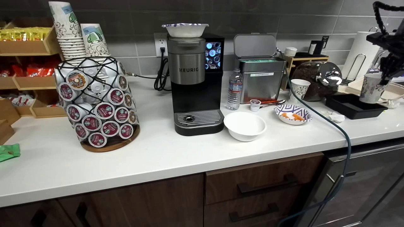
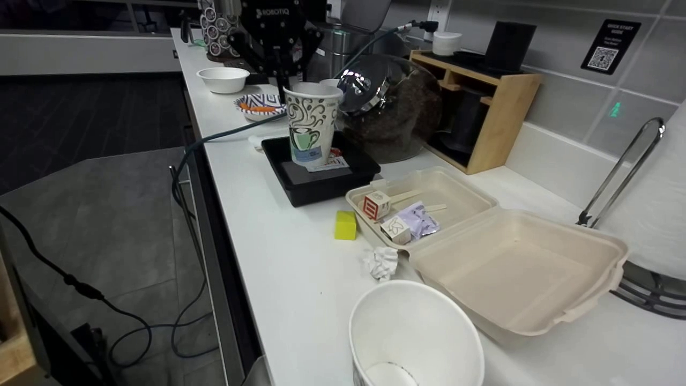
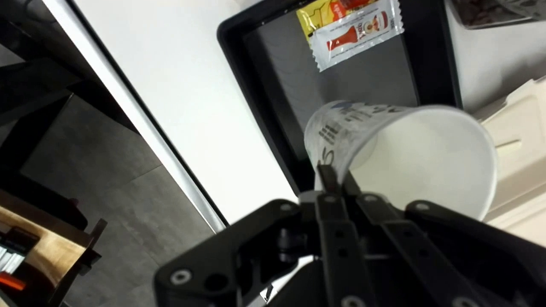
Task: Move the coffee cup to the right and put it inside the black box.
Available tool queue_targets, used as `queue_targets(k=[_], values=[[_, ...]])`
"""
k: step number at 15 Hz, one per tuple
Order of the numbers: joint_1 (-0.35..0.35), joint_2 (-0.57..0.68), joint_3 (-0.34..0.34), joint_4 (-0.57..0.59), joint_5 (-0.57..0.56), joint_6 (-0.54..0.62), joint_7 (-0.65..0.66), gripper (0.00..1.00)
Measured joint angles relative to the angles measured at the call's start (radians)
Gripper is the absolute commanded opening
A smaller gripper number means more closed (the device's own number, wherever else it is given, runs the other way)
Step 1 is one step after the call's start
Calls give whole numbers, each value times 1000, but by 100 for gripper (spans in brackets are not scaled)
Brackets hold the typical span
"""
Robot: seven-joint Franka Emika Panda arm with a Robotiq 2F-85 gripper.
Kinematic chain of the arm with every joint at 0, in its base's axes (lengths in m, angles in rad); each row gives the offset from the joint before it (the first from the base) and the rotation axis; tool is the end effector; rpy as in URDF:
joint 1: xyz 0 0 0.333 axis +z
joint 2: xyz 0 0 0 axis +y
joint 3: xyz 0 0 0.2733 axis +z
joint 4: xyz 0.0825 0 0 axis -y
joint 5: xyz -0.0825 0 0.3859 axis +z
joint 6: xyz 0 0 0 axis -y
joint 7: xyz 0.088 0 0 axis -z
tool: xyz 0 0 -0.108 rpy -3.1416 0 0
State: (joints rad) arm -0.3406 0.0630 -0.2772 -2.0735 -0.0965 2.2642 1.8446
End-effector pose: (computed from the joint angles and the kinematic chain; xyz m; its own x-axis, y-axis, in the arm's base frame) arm 0.4641 -0.3319 0.3690 -0.7417 -0.6680 0.0608 -0.6685 0.7288 -0.1481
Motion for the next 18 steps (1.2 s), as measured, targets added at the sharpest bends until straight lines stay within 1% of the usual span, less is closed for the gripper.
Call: queue_targets(k=[4,5,6,10,11,12,13,14,15,16,18], values=[[6,99,-10,34,8,65,51,1],[8,118,-13,43,11,73,59,16],[10,135,-15,54,17,76,61,29],[11,171,-22,85,87,77,57,58],[11,167,-25,89,106,77,54,65],[11,158,-27,91,119,77,52,74],[11,140,-31,91,122,77,50,81],[12,114,-35,87,123,72,39,89],[12,74,-39,77,122,54,15,96],[11,26,-42,64,114,13,-24,99],[12,-88,-42,26,61,-94,-110,100]])
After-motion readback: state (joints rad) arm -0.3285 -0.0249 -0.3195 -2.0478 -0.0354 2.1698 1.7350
